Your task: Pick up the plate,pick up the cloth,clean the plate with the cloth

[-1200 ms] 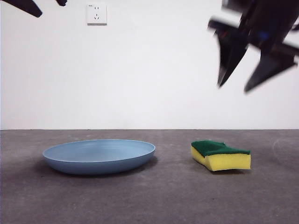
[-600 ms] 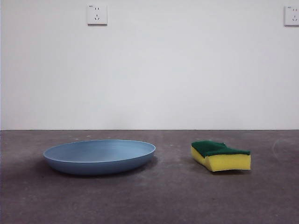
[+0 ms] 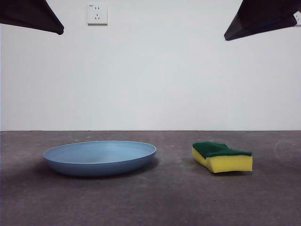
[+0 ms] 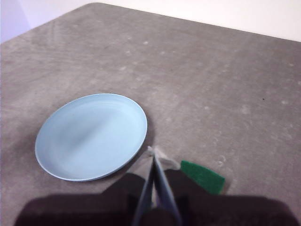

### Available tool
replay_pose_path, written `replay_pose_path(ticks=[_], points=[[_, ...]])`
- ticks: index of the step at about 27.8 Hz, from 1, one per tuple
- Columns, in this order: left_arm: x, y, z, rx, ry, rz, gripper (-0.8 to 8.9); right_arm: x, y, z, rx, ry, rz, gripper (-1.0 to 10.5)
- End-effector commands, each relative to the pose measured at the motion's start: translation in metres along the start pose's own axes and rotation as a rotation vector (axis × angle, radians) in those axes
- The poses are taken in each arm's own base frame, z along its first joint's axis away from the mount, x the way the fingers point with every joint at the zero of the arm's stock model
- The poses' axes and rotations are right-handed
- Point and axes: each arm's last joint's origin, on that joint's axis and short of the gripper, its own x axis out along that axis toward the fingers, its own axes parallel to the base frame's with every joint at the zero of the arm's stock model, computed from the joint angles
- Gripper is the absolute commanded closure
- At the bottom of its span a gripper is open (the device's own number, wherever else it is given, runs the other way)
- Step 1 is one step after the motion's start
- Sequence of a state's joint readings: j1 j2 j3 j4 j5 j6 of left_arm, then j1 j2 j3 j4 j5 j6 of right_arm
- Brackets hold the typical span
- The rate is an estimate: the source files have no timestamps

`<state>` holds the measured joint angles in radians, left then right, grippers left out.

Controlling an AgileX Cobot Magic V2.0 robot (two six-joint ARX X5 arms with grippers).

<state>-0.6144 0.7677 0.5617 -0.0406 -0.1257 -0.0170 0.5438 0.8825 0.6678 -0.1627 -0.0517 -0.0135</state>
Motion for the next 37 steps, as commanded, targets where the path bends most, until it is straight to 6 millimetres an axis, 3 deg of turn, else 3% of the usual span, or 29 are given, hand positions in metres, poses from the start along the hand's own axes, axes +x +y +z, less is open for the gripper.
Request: replay_pose_path(ticks=[1, 11, 17, 24, 29, 37], points=[[0.0, 0.0, -0.001, -0.008, 0.001, -0.002, 8.17, 0.001, 0.0, -0.001, -0.003, -0.002, -0.002, 9.5], [0.0, 0.0, -0.001, -0.006, 0.004, 0.001, 8.17, 0.001, 0.0, -0.001, -0.003, -0.001, -0.002, 9.5], [0.0, 0.0, -0.001, 0.097, 0.004, 0.009, 8.17, 0.001, 0.0, -0.001, -0.003, -0.001, -0.002, 9.5], [-0.025, 0.012, 0.002, 0.099, -0.046, 0.039, 8.17, 0.001, 0.0, -0.001, -0.003, 0.0, -0.003, 9.5], [-0.038, 0.028, -0.023, 0.041, -0.051, 0.123, 8.17, 0.001, 0.0, -0.001, -0.003, 0.0, -0.002, 9.5], [-0.049, 0.044, -0.088, -0.065, -0.094, 0.285, 8.17, 0.001, 0.0, -0.001, -0.003, 0.0, -0.002, 9.5]])
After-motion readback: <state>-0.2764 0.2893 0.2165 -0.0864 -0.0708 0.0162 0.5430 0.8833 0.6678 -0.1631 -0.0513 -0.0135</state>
